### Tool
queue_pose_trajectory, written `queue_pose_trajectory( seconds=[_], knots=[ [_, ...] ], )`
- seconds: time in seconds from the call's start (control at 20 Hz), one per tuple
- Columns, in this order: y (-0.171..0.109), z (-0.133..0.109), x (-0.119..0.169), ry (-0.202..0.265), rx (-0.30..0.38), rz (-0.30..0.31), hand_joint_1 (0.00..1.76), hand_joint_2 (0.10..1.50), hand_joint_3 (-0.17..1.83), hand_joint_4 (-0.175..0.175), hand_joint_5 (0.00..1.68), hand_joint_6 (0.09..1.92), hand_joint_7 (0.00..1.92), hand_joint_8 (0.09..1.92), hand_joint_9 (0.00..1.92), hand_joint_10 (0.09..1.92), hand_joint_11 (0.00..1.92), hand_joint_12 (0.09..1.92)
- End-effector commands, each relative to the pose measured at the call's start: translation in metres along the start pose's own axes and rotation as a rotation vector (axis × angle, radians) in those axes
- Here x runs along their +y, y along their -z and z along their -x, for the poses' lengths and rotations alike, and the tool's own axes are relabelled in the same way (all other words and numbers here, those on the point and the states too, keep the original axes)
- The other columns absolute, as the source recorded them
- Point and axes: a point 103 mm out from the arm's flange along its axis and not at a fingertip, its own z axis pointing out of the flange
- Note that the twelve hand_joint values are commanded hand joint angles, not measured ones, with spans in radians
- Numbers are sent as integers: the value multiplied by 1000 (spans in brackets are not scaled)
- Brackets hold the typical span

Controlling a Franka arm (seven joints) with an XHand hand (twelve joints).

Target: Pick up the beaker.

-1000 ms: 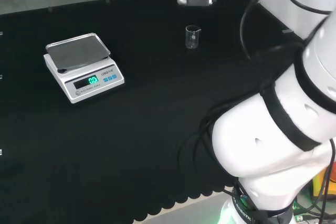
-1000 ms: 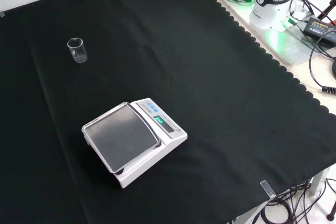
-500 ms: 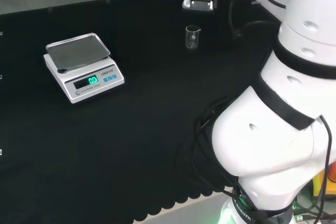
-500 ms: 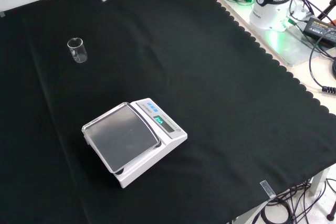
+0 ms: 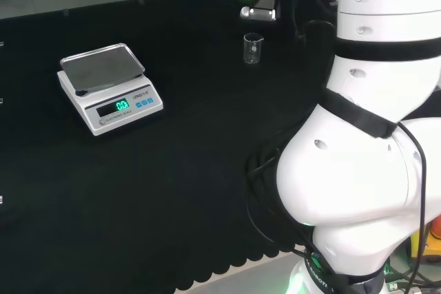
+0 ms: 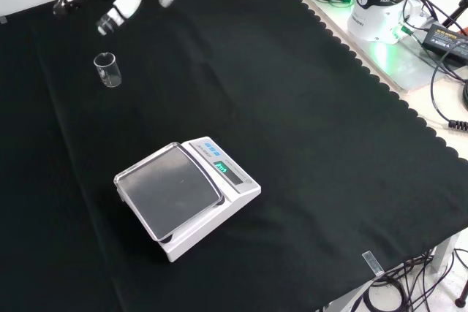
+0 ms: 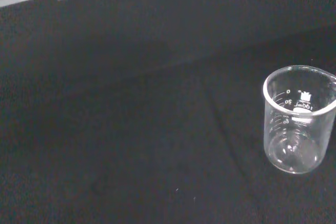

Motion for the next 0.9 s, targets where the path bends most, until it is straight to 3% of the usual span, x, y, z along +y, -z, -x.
queue_pose_trajectory(
  seconds=[0.05, 0.9],
  knots=[
    [-26, 28, 38, -17, 30, -38, 147, 1049, 129, -80, 236, 87, 0, 668, 0, 614, 0, 1449],
    [-80, 50, 45, -108, -24, -166, 156, 1039, 123, -81, 237, 87, 0, 674, 0, 621, 0, 1454]
  ],
)
